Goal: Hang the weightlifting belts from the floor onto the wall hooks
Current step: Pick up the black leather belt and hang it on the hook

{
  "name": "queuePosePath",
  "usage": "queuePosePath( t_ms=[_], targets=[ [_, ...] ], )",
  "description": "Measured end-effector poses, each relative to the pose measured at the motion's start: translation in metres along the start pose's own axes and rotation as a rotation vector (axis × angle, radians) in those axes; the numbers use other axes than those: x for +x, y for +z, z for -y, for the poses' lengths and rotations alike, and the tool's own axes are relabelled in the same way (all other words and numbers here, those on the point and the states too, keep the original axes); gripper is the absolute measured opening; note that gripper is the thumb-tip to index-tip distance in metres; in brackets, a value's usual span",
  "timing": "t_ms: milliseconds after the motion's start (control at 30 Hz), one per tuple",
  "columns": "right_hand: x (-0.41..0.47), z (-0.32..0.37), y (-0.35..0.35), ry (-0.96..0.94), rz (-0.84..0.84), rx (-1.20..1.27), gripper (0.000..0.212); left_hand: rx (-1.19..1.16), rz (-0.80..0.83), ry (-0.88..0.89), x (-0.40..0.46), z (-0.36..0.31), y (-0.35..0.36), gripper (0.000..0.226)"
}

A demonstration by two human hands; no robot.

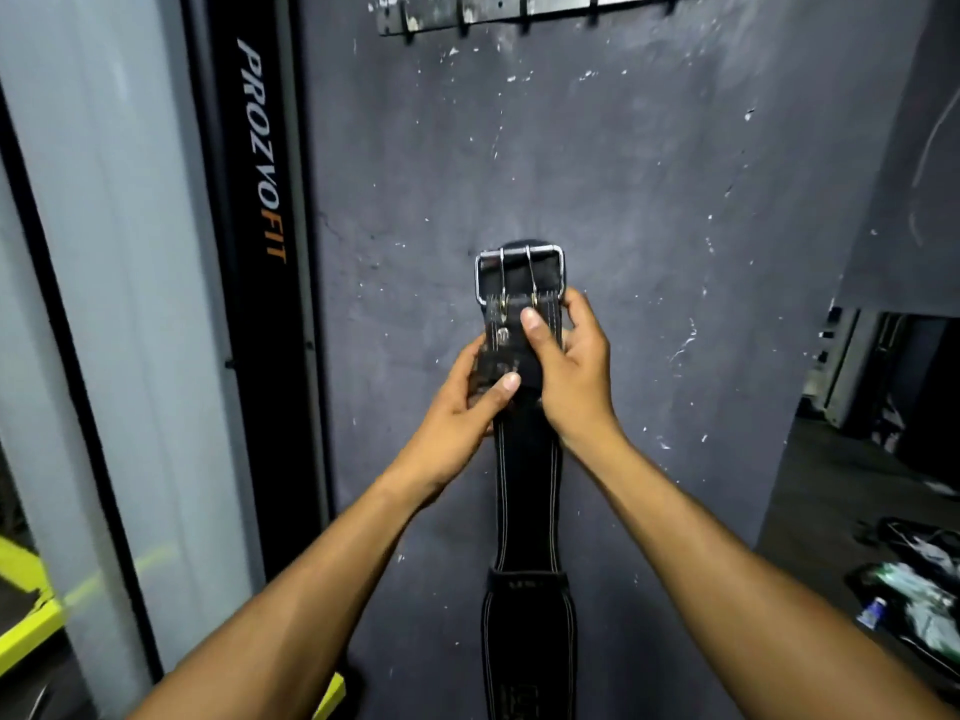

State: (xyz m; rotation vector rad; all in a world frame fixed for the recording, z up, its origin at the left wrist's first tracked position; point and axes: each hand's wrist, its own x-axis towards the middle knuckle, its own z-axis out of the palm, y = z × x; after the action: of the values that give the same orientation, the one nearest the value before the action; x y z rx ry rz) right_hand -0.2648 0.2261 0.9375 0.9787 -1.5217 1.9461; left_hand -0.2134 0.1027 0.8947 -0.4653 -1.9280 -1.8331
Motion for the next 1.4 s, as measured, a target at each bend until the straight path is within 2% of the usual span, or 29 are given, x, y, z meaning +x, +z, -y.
queuePosePath(
  t_ms=[100, 167, 267, 333, 400, 500, 633, 733, 867, 1033, 1133, 1300, 1400],
  targets=[
    [0.035, 0.026, 0.007, -0.062, -0.017, 0.012, 0.015, -0.010, 0.160, -0.060, 0.011, -0.005, 0.004, 0.023],
    [0.053, 0.038, 0.012, -0.079, -0.053, 0.006, 0.012, -0.038, 0.110, -0.046, 0.018, -0.008, 0.007, 0.033],
    [0.064, 0.045, 0.022, -0.076, -0.086, 0.001, 0.011, -0.107, 0.075, -0.030, 0.027, -0.017, 0.002, 0.024],
    [0.068, 0.051, 0.029, -0.081, -0.107, -0.009, 0.010, -0.130, 0.166, -0.087, 0.020, -0.011, -0.007, 0.027],
    [0.074, 0.058, 0.033, -0.085, -0.153, -0.021, 0.010, -0.039, 0.284, -0.165, -0.001, 0.012, -0.017, 0.030],
    [0.079, 0.066, 0.037, -0.060, -0.224, -0.021, 0.010, 0.007, 0.278, -0.216, -0.029, 0.043, -0.034, 0.023],
    [0.073, 0.069, 0.052, -0.025, -0.257, -0.015, 0.017, -0.038, 0.289, -0.204, -0.043, 0.048, -0.050, 0.031],
    [0.073, 0.079, 0.060, -0.047, -0.255, -0.013, 0.014, -0.013, 0.343, -0.260, -0.067, 0.078, -0.070, 0.048],
    [0.076, 0.096, 0.070, -0.086, -0.251, -0.012, 0.014, 0.096, 0.370, -0.464, -0.109, 0.129, -0.085, 0.045],
    [0.065, 0.100, 0.077, -0.093, -0.222, -0.018, 0.015, 0.082, 0.390, -0.501, -0.129, 0.146, -0.085, 0.040],
    [0.062, 0.101, 0.073, -0.082, -0.236, -0.024, 0.016, 0.168, 0.416, -0.576, -0.145, 0.168, -0.089, 0.054],
    [0.051, 0.095, 0.069, -0.068, -0.222, -0.049, 0.017, 0.201, 0.460, -0.564, -0.143, 0.164, -0.089, 0.065],
    [0.044, 0.083, 0.064, -0.038, -0.230, -0.064, 0.018, 0.097, 0.476, -0.443, -0.113, 0.126, -0.084, 0.053]
  ],
)
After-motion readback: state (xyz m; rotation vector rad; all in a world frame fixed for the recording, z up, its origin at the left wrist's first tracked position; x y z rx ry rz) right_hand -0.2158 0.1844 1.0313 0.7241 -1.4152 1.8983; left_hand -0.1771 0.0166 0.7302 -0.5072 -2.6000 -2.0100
